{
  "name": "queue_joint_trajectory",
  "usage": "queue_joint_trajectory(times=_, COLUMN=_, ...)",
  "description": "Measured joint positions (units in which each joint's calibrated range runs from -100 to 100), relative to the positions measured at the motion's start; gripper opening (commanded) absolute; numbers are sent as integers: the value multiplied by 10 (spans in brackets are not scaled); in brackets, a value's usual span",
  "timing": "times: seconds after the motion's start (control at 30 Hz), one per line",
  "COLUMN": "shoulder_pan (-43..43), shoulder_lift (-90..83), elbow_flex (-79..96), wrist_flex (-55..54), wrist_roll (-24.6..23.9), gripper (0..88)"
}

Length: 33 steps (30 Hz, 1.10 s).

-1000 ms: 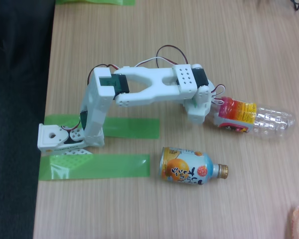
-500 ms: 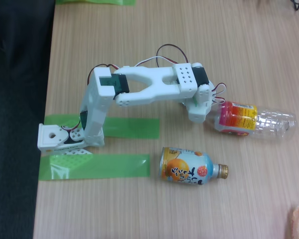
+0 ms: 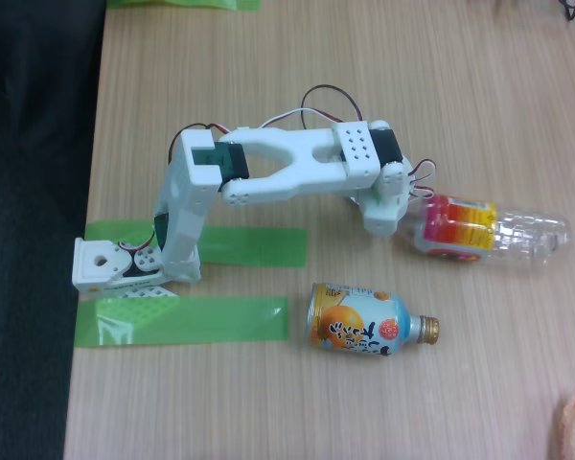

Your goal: Pick up the plastic bottle and stand it up on the white place

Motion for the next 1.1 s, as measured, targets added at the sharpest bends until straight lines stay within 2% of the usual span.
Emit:
queue_joint_trajectory(times=0.7, shoulder_pan=-11, shoulder_lift=-168, elbow_flex=-14, wrist_flex=0, wrist_roll=-1, gripper=169)
queue_joint_trajectory(times=0.87, shoulder_pan=-11, shoulder_lift=-203, elbow_flex=-14, wrist_flex=1, wrist_roll=-28, gripper=169)
queue_joint_trajectory(times=1.1, shoulder_pan=-10, shoulder_lift=-232, elbow_flex=-14, wrist_flex=1, wrist_roll=-36, gripper=169)
